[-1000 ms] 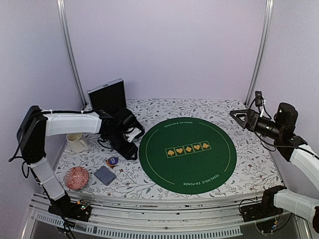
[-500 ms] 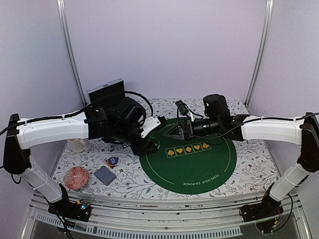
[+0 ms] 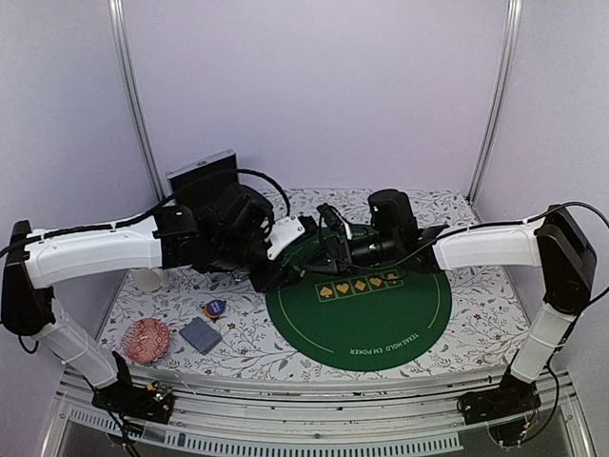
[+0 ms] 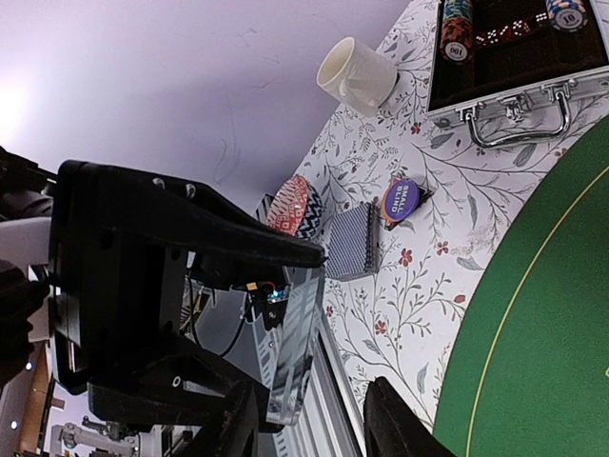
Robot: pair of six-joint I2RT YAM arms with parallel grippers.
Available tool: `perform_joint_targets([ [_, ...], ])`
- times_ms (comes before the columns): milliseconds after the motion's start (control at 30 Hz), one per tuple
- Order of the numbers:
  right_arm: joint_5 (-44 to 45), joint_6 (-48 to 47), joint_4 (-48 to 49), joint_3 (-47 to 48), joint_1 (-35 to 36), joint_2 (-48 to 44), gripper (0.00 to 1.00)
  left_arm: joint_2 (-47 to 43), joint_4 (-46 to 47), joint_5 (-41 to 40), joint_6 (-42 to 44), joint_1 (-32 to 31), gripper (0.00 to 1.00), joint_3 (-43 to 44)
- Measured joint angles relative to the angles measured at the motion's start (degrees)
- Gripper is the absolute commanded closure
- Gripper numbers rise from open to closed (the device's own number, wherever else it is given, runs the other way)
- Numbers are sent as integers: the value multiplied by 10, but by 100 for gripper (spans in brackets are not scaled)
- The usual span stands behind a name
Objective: Distribute texas hold em gaming equipment
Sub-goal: Pass from the left arm to the right
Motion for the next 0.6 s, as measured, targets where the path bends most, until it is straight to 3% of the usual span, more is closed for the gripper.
perform_joint_targets([
  [167,-12,16,14,15,0,17,94,2,0,-2,8,-1,81,0],
  [267,-13,35,17,18,0,20,98,3,1,-14,15,-2,79,0],
  [300,-13,44,16,18,0,20,98,4,2,-17,17,-3,73,0],
  [333,-13,45,16,18,0,20,99,5,2,-17,18,-3,60,0],
  [433,-12,46,15,16,-3,19,99,5,2,-17,18,-4,9,0],
  [467,-12,46,17,12,-6,16,99,5,3,-16,16,-4,3,0],
  [600,-7,31,4,-44,-36,-21,99,5,4,-7,-1,-5,2,1],
])
